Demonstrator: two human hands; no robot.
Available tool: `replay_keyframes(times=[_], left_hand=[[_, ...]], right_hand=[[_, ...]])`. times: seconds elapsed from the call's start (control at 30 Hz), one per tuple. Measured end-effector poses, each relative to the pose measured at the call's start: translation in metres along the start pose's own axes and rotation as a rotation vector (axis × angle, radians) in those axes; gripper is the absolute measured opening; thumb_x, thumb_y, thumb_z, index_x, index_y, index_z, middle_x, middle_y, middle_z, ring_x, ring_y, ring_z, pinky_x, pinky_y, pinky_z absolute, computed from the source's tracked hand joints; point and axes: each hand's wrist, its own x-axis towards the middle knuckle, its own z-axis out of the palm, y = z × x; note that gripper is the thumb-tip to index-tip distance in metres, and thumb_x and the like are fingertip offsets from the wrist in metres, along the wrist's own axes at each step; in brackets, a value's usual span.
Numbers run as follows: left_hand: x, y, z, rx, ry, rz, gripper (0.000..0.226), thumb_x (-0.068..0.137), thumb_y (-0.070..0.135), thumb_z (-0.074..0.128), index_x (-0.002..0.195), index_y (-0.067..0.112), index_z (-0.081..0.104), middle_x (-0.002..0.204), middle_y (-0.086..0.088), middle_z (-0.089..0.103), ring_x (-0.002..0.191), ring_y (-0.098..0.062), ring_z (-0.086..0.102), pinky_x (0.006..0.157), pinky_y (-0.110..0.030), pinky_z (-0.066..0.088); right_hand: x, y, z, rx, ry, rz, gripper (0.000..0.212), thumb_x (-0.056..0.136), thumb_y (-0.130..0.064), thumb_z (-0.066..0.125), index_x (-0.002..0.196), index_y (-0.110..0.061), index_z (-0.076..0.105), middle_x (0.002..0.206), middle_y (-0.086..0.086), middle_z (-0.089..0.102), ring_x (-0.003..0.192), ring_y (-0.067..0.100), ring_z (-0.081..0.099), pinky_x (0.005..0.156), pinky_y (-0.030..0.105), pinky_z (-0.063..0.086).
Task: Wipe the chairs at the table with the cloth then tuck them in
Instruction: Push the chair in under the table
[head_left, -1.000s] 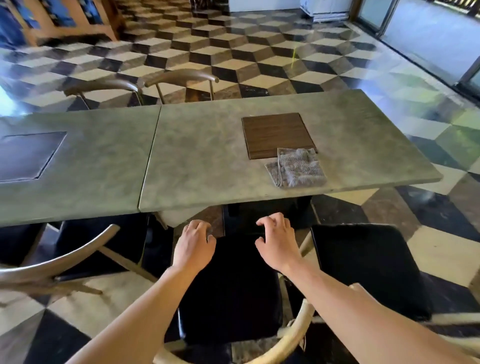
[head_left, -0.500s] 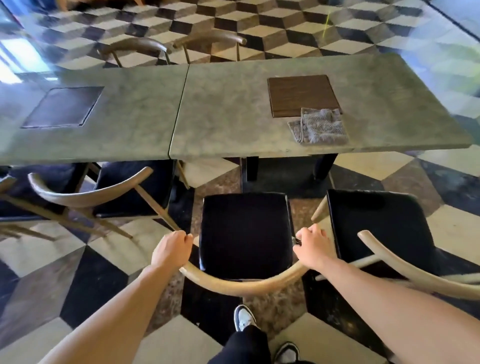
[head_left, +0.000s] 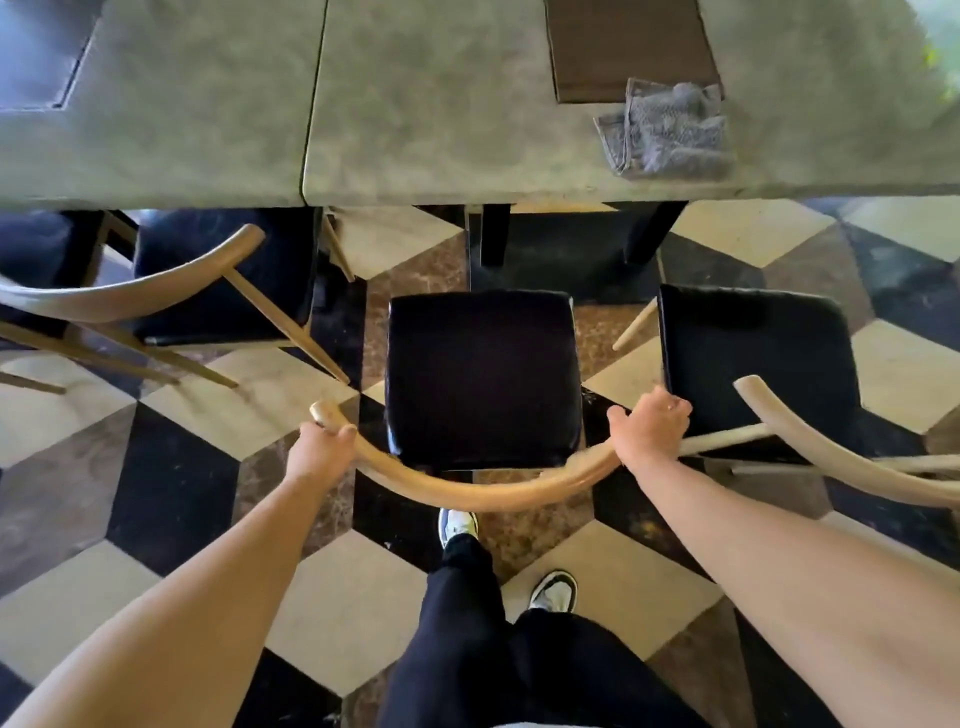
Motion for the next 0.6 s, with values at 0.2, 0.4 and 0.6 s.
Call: replay_keyframes(times=[0.2,0.4,0.6], left_hand=[[0.036,0.003,0.006,-0.230,-0.034,-0.191,0.056,0.087,0.034,0.075,0.130,0.006,0.052,0.100,-0.011,0.064,0.082,-0.023,0.066,0.069,-0.036,0.058],[0.059,0.020,0.013,-0.775,-0.029,-0.390,0.008,0.087,0.011,0.067,0.080,0.008,0.065,0.077,-0.013,0.069,0.055,-0.021,0.065,0.058,-0.035,0.056],[0.062,0.030,0.016,-0.780,0.073,-0.391,0.021,0.085,0.019,0.072,0.067,0.017,0.061,0.044,0.001,0.056,0.038,-0.015,0.053,0.044,-0.030,0.052]], right_hand=[[0.025,-0.009,0.012,0.317,0.072,0.342,0.055,0.098,-0.022,0.064,0.144,-0.004,0.042,0.143,0.021,0.050,0.121,0.038,0.058,0.083,0.037,0.046],[0.051,-0.005,0.013,0.607,0.029,0.594,0.026,0.096,-0.027,0.067,0.110,-0.005,0.062,0.101,0.009,0.074,0.086,0.020,0.074,0.061,0.028,0.053],[0.061,-0.006,0.016,0.596,0.014,0.714,0.028,0.094,-0.036,0.069,0.087,-0.010,0.062,0.078,0.007,0.070,0.058,0.015,0.067,0.055,0.027,0.059]])
